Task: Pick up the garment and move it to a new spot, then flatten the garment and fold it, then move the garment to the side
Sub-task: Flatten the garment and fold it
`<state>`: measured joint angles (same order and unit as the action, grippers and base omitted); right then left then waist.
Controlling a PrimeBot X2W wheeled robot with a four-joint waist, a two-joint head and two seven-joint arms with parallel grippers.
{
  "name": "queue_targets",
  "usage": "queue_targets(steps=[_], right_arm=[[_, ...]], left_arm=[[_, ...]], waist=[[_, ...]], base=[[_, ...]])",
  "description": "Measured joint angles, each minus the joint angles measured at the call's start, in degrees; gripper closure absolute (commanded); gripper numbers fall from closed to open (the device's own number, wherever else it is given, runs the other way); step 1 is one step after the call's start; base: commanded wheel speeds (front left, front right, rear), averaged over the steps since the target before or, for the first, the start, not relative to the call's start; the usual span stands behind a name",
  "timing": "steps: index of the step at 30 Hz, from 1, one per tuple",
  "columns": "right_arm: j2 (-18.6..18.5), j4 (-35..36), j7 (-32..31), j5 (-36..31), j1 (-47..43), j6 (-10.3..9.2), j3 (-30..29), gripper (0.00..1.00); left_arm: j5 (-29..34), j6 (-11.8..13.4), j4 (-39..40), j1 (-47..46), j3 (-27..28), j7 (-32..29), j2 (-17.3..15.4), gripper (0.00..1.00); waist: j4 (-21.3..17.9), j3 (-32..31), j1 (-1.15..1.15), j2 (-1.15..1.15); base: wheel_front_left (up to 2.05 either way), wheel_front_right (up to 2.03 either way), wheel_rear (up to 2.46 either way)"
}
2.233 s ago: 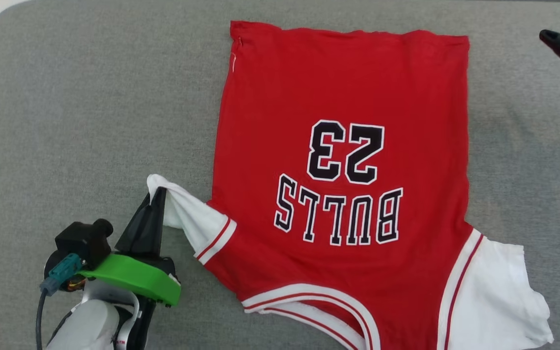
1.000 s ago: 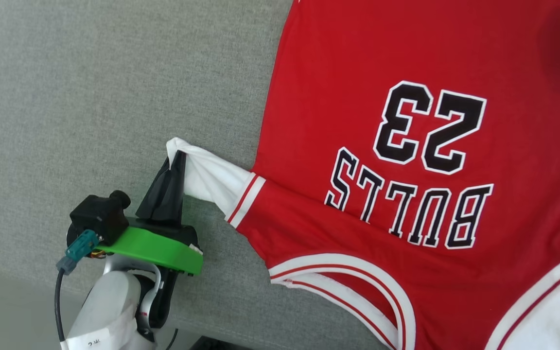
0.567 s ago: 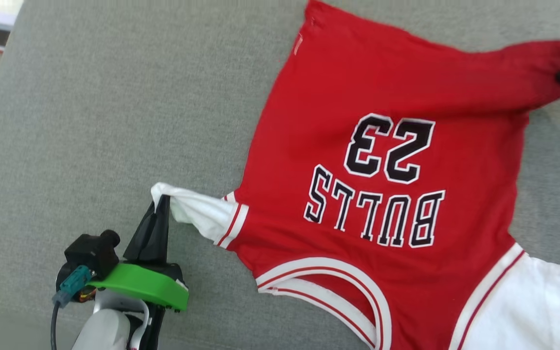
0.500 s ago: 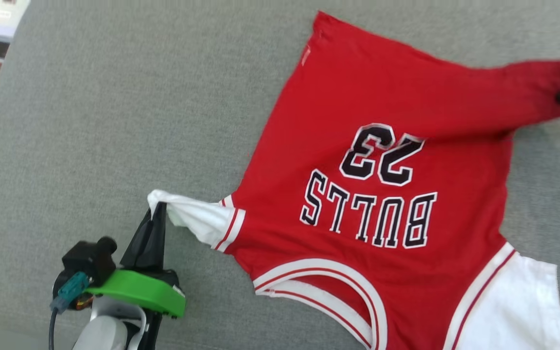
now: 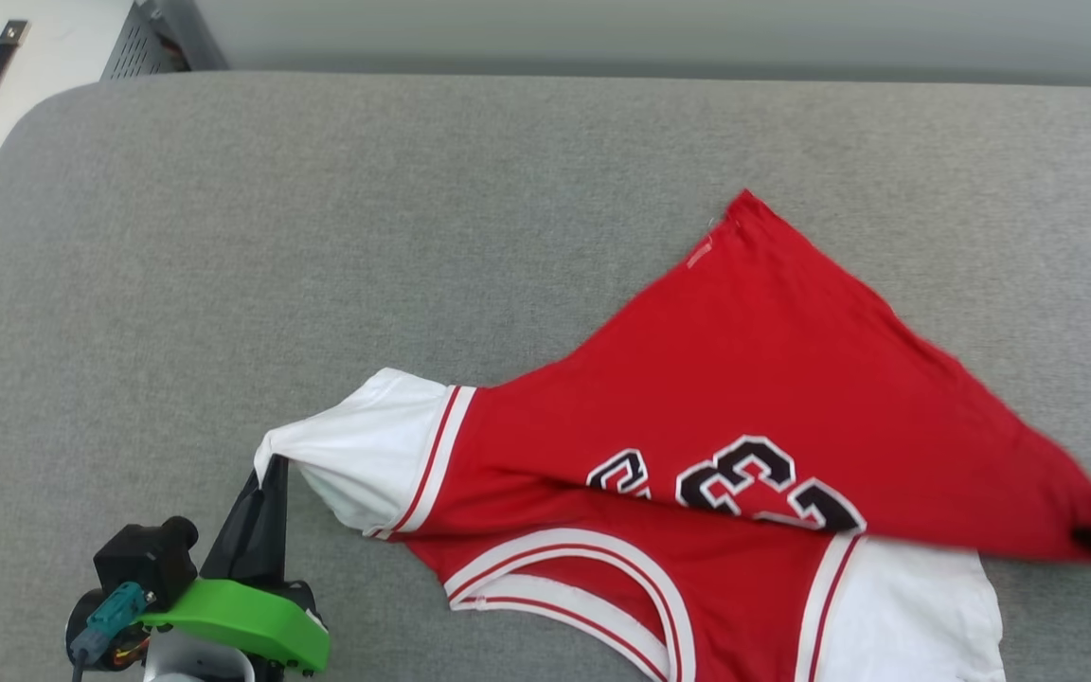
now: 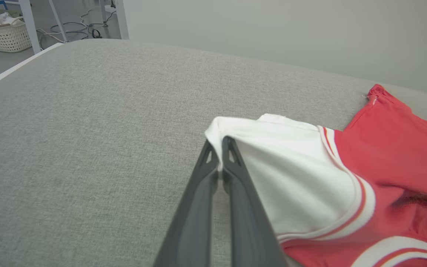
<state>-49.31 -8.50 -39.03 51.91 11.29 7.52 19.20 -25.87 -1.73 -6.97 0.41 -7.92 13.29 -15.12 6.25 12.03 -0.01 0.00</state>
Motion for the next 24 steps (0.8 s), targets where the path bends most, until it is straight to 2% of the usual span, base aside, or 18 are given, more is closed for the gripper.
queue_targets(steps=[7, 15, 16, 17, 18, 24], right_arm=[[4.2, 4.6, -0.8, 0.1, -15.7, 0.0, -5.4, 1.0], [10.6, 6.2, -1.1, -3.6, -20.3, 0.0, -8.6, 1.0], [11.1, 6.7, -0.7, -4.4, -20.3, 0.0, -9.2, 0.79], [11.5, 7.2, -0.4, -4.9, -20.3, 0.0, -9.7, 0.25], [12.0, 8.0, 0.1, -5.2, -20.2, 0.0, -10.5, 0.0], [12.5, 15.0, 4.1, -7.7, -15.4, 0.0, -16.5, 0.0]], left_arm=[[-0.4, 0.5, 0.6, 1.1, 0.4, -0.6, -0.9, 1.0], [-0.4, 0.7, 0.6, 1.1, 0.1, -0.5, -1.0, 1.0], [-0.4, 0.7, 0.6, 1.1, 0.0, -0.6, -1.0, 1.0], [-0.4, 0.7, 0.6, 1.1, 0.0, -0.6, -1.0, 1.0], [-0.4, 0.9, 0.6, 1.1, -0.1, -0.5, -1.0, 1.0], [-0.4, 1.1, 0.8, 1.1, -0.6, -0.5, -1.0, 1.0]], waist=[[-2.3, -2.1, 0.0, 0.0], [-3.0, -2.1, 0.0, 0.0], [-3.0, -2.1, 0.0, 0.0], [-3.1, -2.2, 0.0, 0.0], [-3.1, -2.2, 0.0, 0.0], [-2.9, -2.2, 0.0, 0.0]], base=[[0.0, 0.0, 0.0], [0.0, 0.0, 0.0], [0.0, 0.0, 0.0], [0.0, 0.0, 0.0], [0.0, 0.0, 0.0], [0.0, 0.0, 0.0]])
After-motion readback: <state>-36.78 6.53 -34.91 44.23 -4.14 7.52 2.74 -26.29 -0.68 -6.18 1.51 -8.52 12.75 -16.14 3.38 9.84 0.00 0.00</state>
